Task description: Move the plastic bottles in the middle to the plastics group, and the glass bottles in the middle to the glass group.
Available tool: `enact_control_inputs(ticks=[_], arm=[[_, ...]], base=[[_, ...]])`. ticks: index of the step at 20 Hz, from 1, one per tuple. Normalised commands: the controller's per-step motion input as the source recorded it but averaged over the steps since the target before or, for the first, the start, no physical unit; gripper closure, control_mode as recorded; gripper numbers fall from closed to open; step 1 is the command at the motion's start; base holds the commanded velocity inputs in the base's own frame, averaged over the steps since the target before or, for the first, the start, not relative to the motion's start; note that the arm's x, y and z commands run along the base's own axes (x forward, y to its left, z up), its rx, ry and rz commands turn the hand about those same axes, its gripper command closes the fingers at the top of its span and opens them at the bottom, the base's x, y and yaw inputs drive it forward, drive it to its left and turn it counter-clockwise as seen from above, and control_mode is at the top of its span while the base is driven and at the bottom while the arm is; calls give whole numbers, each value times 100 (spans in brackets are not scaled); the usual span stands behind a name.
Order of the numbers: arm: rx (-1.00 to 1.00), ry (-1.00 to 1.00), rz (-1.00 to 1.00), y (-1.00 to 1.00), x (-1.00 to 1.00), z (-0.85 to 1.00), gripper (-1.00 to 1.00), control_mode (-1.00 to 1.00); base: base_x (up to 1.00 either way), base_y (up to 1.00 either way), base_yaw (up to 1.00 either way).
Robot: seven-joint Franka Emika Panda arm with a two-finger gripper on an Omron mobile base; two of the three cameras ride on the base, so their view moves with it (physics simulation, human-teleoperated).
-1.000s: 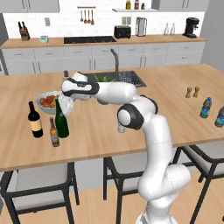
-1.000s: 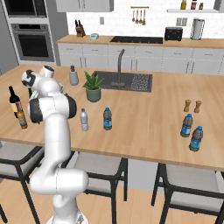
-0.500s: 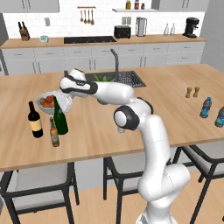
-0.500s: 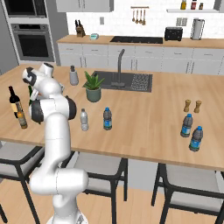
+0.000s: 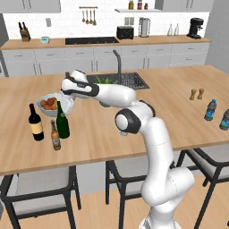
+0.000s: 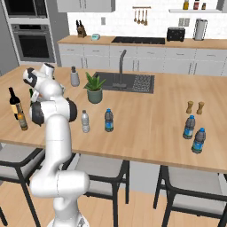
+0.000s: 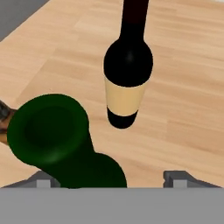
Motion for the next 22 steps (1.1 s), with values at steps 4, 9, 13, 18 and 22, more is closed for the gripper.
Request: enact_control_inputs(ticks=[4, 9, 13, 18, 22], arm=[[0, -3, 0, 0, 0, -5, -100, -100], [0, -2, 0, -1, 0, 0, -100, -100], [1, -10, -2, -20, 0, 0, -100, -100], [2, -6, 0, -22, -1, 0, -100, -100], [2, -8, 0, -19, -6, 0, -100, -100]], base=[[0, 0, 0], [0, 0, 0], [0, 0, 0], [0, 0, 0], [0, 0, 0]])
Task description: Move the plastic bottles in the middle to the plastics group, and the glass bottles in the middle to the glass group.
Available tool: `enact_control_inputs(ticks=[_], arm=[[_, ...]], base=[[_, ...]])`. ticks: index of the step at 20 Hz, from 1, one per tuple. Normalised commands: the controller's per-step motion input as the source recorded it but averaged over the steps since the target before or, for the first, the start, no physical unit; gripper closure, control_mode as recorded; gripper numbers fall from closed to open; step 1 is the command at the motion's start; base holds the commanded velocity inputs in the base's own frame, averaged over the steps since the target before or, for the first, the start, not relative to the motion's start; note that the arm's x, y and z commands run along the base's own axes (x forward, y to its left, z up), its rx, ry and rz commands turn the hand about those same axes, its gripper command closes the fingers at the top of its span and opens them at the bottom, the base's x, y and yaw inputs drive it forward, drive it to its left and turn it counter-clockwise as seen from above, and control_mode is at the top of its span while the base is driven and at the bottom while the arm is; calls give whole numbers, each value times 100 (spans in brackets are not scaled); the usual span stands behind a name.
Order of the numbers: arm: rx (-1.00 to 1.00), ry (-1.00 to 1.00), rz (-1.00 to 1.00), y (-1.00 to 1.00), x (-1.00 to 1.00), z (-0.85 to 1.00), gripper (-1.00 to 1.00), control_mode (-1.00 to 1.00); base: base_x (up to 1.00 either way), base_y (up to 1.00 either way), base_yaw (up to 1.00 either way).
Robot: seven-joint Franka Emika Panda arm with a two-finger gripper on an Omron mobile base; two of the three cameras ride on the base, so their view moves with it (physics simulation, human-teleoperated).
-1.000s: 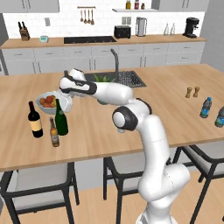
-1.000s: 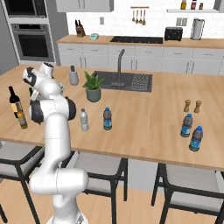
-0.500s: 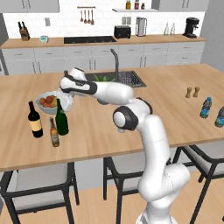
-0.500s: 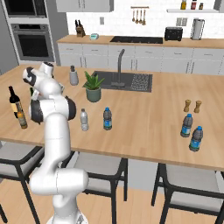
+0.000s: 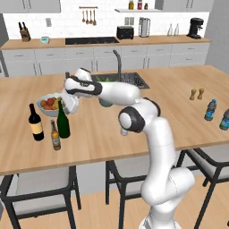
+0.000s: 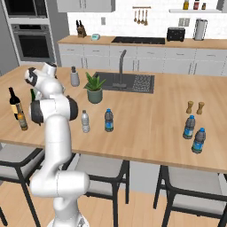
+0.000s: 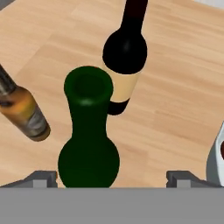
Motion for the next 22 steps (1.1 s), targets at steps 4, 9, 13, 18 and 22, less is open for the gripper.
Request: enact_control_inputs(ticks=[4, 9, 13, 18, 22], arm=[[0, -4, -4, -48, -1, 0, -100, -100], [0, 0, -11, -61, -7, 0, -100, -100], [0, 0, -17, -71, -36, 0, -100, -100], [-2, 0, -26, -68, -29, -8, -100, -100], [-5, 0, -36, -76, -25, -18, -100, -100]], base=[[0, 0, 0], [0, 0, 0], [0, 0, 0], [0, 0, 0], [0, 0, 0]])
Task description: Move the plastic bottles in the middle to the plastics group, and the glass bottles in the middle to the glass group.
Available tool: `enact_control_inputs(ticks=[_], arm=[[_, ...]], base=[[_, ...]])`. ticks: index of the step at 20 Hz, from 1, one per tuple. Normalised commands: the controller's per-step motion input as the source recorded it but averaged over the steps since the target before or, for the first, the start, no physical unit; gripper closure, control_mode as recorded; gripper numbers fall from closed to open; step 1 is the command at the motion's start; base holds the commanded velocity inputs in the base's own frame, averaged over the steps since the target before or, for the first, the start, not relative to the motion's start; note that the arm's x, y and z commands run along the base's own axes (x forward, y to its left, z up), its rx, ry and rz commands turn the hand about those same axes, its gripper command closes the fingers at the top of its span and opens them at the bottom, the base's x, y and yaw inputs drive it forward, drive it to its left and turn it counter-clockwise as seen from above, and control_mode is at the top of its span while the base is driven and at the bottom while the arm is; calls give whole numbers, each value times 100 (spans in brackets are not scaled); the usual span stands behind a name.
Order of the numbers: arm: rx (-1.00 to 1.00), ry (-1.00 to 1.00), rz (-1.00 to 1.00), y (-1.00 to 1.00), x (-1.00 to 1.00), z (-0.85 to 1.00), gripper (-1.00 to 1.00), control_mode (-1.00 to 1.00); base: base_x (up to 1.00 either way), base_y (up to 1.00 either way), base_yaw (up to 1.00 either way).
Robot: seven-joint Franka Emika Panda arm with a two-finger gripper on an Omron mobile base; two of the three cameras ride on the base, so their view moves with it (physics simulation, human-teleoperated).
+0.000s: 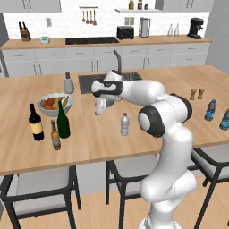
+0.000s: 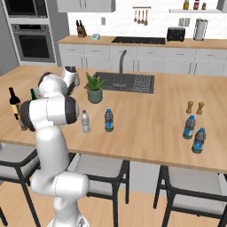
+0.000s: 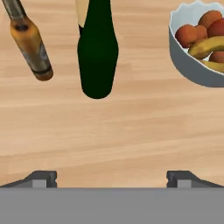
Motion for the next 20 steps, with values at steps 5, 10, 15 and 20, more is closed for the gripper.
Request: enact_control_inputs(ticks=[5, 10, 15, 20], arm=[[-12, 1, -49, -70, -12, -13, -100, -100], [-16, 15, -52, -47, 9, 39, -100, -100], [-9, 45, -55, -48, 31, 67, -100, -100], [1, 38, -24, -46, 17, -13, -100, -100]], base=[[0, 0, 0], [0, 0, 0], [0, 0, 0], [0, 0, 0]])
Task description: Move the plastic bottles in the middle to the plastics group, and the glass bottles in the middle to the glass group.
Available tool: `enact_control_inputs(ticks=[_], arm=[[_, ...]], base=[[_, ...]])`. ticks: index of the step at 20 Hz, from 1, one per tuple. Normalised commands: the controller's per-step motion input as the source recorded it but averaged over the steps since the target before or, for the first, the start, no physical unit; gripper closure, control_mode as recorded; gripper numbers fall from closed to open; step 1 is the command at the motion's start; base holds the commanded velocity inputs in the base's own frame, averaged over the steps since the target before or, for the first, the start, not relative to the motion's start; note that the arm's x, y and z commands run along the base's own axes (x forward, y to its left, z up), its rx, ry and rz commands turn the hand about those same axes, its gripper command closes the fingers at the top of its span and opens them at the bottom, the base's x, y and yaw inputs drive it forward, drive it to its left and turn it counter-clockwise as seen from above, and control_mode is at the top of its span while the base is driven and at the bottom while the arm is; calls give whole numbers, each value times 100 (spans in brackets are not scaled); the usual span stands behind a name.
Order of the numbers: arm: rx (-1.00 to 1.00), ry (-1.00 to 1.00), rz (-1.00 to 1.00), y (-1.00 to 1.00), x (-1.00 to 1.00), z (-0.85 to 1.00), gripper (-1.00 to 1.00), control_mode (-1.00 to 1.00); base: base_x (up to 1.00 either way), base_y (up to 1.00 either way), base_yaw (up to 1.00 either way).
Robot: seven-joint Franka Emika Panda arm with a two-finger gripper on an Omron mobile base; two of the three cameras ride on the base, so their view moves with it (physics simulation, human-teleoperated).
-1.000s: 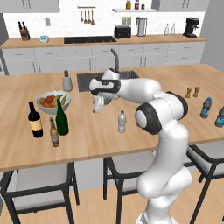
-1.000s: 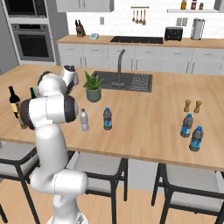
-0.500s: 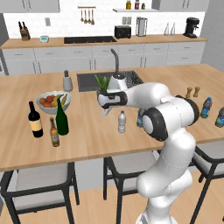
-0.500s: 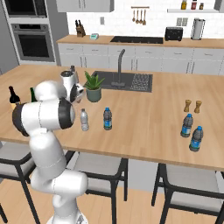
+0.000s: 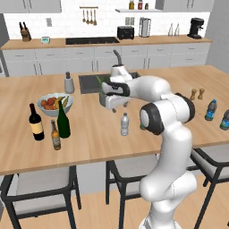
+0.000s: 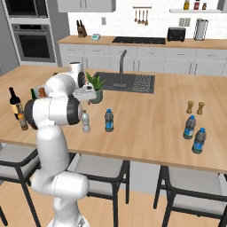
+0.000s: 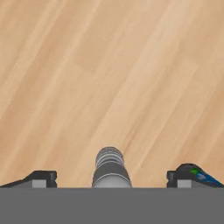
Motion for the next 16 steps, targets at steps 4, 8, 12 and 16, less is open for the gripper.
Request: enact_control_inputs(ticks=[4, 8, 12, 16], arm=[[0, 22, -11, -36, 0, -18, -100, -100], [0, 8, -8, -24, -10, -12, -100, -100], [0, 2, -5, -10, -24, -1, -100, -100], [2, -1, 0, 0, -25, -13, -100, -100]], base=[[0, 0, 0], [0, 0, 0], [0, 0, 0], [0, 0, 0]])
